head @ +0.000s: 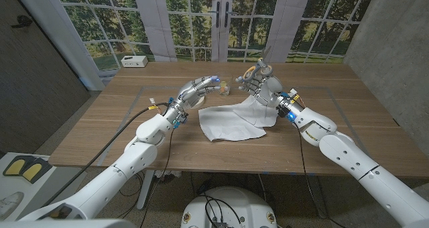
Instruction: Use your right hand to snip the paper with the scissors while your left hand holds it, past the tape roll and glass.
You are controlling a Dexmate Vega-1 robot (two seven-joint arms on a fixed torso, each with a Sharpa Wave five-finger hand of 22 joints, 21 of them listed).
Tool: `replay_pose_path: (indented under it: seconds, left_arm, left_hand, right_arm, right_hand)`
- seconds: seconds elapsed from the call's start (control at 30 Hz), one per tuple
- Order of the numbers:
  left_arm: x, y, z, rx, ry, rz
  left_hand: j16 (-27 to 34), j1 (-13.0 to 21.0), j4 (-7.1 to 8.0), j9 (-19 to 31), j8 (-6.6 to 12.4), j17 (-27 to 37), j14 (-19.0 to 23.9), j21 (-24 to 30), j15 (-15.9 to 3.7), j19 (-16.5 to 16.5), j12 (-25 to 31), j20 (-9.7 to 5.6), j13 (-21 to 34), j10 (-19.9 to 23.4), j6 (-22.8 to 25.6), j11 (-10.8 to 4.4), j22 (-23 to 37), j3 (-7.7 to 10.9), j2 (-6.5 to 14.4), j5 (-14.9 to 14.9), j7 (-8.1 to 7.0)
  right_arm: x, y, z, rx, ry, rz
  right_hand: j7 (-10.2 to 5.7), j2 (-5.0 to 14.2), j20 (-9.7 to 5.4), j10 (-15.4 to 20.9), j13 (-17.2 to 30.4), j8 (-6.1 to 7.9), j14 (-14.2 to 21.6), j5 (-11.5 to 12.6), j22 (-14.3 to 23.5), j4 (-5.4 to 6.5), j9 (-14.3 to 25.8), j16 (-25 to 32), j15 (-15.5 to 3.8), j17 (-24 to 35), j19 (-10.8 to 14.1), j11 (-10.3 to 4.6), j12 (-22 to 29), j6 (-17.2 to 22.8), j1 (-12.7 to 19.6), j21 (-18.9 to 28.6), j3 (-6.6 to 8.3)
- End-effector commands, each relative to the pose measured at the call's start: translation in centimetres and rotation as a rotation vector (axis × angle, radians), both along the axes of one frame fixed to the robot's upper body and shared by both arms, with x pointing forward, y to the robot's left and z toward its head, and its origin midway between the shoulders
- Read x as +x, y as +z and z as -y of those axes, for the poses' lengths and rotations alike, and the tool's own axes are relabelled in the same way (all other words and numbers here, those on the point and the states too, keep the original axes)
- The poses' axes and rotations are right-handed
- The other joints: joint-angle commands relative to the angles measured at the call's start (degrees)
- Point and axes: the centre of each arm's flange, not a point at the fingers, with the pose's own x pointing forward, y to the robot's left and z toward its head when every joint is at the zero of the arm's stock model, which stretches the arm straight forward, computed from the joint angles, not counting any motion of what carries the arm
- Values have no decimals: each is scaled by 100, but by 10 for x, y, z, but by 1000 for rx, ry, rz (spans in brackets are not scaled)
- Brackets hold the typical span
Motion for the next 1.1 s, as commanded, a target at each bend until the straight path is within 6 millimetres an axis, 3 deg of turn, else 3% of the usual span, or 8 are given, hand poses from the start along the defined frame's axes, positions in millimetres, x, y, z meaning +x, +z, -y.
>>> replay_pose_path:
  seconds: [0.03,0.23,0.67,0.8,1.1]
  left_arm:
    - [2,2,2,5,-2,2]
    - [2,2,3,7,-4,1]
    - [1,-1,4,13,-3,-7]
    - [0,-1,4,14,-3,-7]
    - [-1,-4,5,16,-3,-14]
  left_hand:
    - [-6,12,15,-1,-13,17,29,-26,-658,9,-10,-39,13,65,56,-10,15,-55,48,40,13]
    - [-4,13,18,-1,-16,19,34,-25,-657,14,-12,-38,13,70,59,-11,15,-65,53,40,13]
    - [-6,21,22,-1,-24,20,43,-29,-657,7,-19,-35,13,77,64,-12,15,-87,64,42,12]
    - [-8,23,22,-1,-25,19,42,-28,-657,7,-20,-37,12,79,64,-12,16,-91,66,42,12]
    - [-9,30,23,-1,-28,21,45,-26,-658,15,-23,-44,12,84,71,-12,16,-103,72,44,13]
  right_arm:
    - [-1,1,3,4,-5,4]
    - [-2,1,5,7,-7,9]
    - [-2,-2,6,7,-10,9]
    - [-2,-3,6,8,-18,8]
    - [-2,-5,8,6,-27,8]
  right_hand:
    - [-2,27,-2,-5,-51,120,80,35,11,-9,23,-48,-376,-15,77,46,-79,159,57,-33,6]
    - [-25,32,-23,-202,-126,197,56,28,12,-23,76,-83,-338,-38,86,96,-224,217,65,-53,10]
    - [-63,48,-17,-121,-178,267,45,27,13,-47,137,-110,-336,-59,67,47,-254,239,101,-79,27]
    - [-114,49,-25,-87,-209,416,53,24,14,-57,244,-126,-349,-73,76,30,-286,402,107,-92,31]
    - [-150,33,-38,-49,-241,598,58,16,16,-66,456,-156,-349,-91,85,11,-338,426,94,-112,24]
